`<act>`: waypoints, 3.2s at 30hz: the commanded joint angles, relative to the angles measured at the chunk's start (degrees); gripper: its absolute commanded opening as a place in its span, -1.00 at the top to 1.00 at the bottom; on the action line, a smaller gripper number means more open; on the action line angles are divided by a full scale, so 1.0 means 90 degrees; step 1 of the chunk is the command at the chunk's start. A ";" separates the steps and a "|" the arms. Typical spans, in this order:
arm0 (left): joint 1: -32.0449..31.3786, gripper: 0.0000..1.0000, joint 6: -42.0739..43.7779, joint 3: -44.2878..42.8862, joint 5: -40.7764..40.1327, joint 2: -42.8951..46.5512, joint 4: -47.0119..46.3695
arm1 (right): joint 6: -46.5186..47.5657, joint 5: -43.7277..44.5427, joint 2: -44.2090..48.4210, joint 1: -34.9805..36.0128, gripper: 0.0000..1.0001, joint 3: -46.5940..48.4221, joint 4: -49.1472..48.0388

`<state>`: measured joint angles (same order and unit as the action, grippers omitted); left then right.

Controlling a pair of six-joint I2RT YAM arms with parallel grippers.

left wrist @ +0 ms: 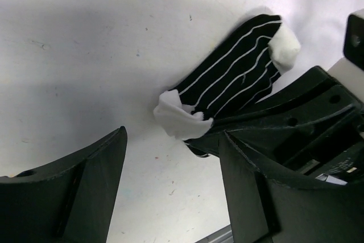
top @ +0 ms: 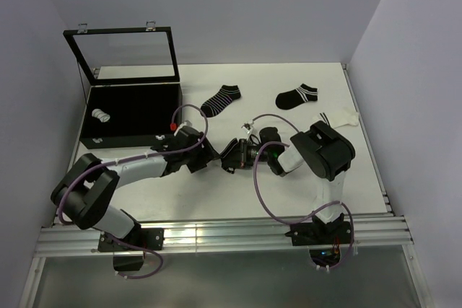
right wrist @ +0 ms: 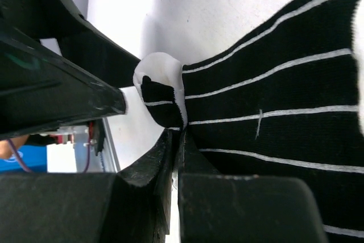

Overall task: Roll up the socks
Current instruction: Roll the sock at the center of the board.

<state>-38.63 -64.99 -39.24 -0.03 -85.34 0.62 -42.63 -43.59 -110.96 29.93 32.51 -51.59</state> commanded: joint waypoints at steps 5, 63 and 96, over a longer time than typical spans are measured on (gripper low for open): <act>-0.0073 -0.35 0.0219 -0.0249 0.0091 -0.0468 -0.0167 | -0.0302 -0.0176 -0.0405 -0.0201 1.00 -0.0165 0.0059; -0.0268 0.82 0.1049 -0.1811 0.0072 -0.1660 0.1562 | 0.4375 0.6816 0.2359 0.3236 0.03 0.0342 0.2881; 0.0347 -0.43 0.1234 -0.1849 0.0783 -0.1034 0.1103 | 0.3575 0.6348 0.2338 0.3169 1.00 -0.0722 0.2569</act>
<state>-36.38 -57.89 -52.80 3.03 -94.91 11.77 -9.98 16.84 -90.37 58.96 28.32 -28.93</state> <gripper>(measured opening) 0.714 0.055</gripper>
